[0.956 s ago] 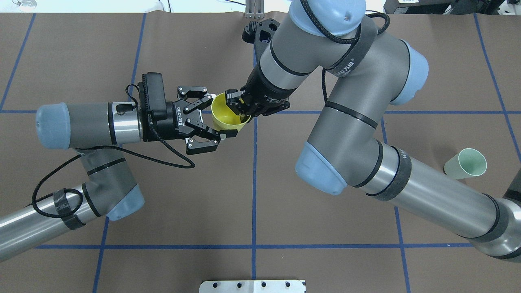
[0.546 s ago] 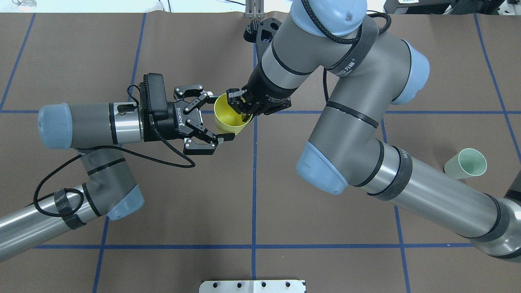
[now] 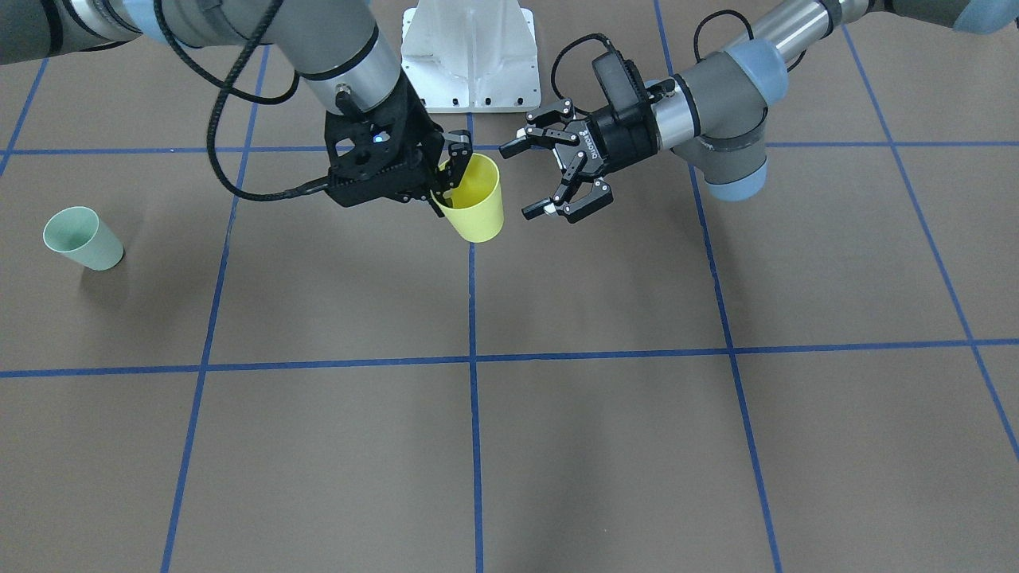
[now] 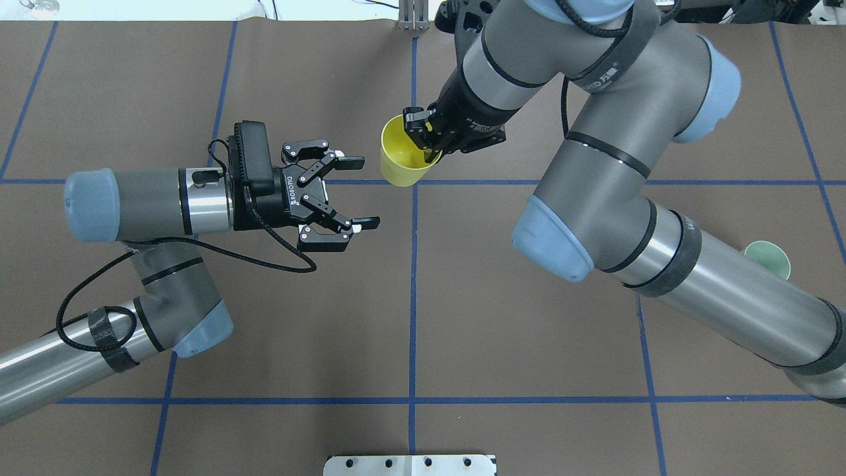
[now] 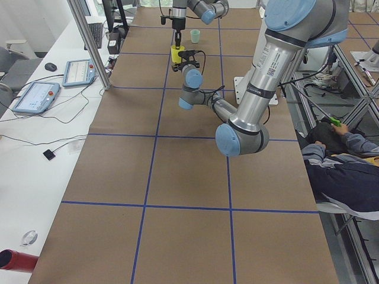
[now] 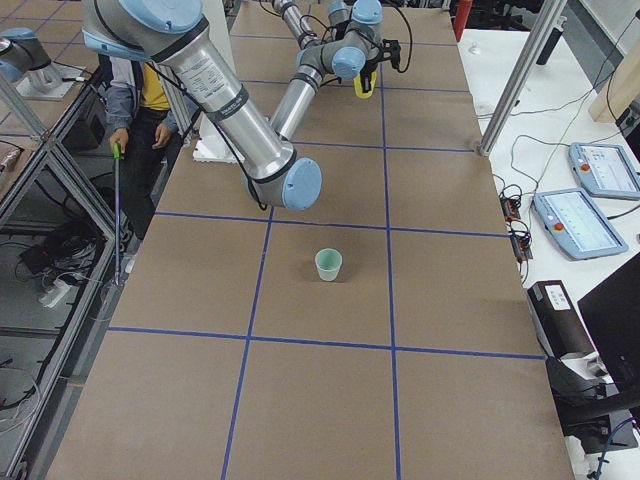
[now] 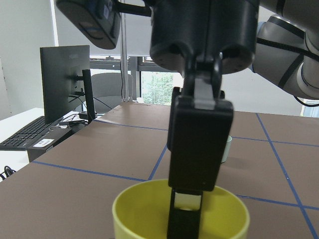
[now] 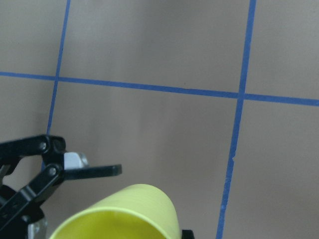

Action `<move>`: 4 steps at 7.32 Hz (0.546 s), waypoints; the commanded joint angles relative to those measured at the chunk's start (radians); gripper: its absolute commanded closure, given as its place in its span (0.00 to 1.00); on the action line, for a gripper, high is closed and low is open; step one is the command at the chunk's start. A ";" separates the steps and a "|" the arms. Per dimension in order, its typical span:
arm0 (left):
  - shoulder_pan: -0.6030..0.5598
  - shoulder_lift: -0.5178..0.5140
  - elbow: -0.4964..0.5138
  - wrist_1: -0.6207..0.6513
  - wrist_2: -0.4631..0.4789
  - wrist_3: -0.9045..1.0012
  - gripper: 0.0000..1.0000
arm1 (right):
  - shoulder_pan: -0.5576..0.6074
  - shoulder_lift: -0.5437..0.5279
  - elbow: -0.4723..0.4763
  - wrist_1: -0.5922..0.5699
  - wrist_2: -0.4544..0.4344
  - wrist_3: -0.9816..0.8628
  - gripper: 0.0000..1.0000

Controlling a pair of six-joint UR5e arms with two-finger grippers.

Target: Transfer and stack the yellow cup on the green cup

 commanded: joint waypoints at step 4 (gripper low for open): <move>-0.012 0.096 0.018 0.035 0.229 -0.012 0.01 | 0.292 -0.191 0.020 -0.002 -0.003 -0.094 1.00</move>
